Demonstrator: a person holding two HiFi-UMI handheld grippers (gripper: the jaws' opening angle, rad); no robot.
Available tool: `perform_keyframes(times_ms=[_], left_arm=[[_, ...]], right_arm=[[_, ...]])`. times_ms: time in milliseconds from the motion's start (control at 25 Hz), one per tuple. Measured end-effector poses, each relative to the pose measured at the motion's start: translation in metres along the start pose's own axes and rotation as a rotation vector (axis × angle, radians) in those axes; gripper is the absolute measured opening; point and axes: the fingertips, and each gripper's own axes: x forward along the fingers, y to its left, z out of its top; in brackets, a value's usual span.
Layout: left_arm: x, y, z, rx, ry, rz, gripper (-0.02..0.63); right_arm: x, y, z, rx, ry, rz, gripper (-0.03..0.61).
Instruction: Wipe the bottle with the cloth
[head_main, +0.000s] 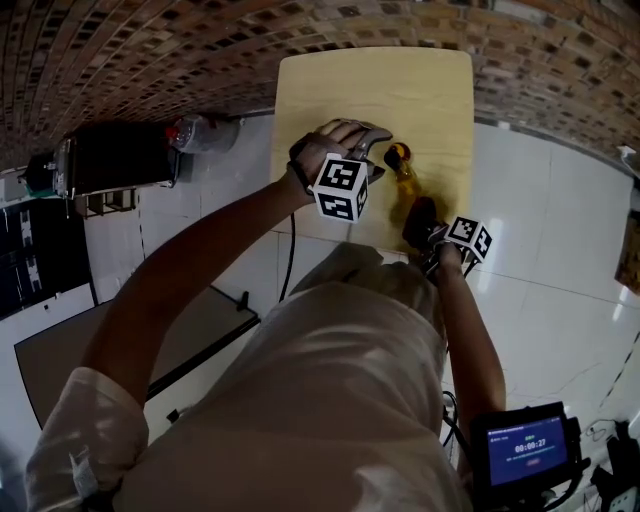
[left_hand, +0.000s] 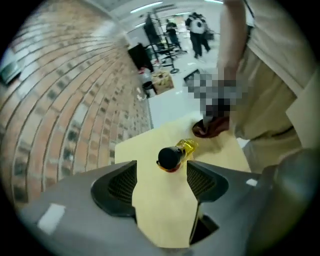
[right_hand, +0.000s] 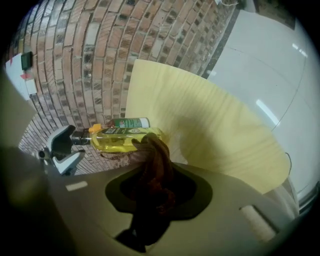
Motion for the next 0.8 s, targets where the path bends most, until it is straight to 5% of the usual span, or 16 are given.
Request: perform_keyframes(times_ms=[160, 280, 400, 560, 800], left_arm=[[0.019, -0.020, 0.011, 0.346, -0.005, -0.095, 0.331], [0.030, -0.027, 0.012, 0.434, 0.009, -0.139, 0.305], [0.035, -0.028, 0.014, 0.432, 0.007, -0.136, 0.236], [0.038, -0.027, 0.012, 0.369, 0.019, -0.141, 0.221], [0.039, -0.017, 0.011, 0.131, 0.161, -0.163, 0.208]], right_arm=[[-0.006, -0.004, -0.009, -0.012, 0.003, -0.011, 0.097], [-0.009, -0.001, -0.007, -0.032, -0.008, -0.012, 0.097], [-0.012, 0.009, -0.003, -0.087, -0.021, 0.000, 0.097], [-0.014, 0.021, -0.001, -0.183, -0.025, 0.011, 0.097], [-0.017, 0.038, -0.002, -0.399, -0.042, -0.033, 0.097]])
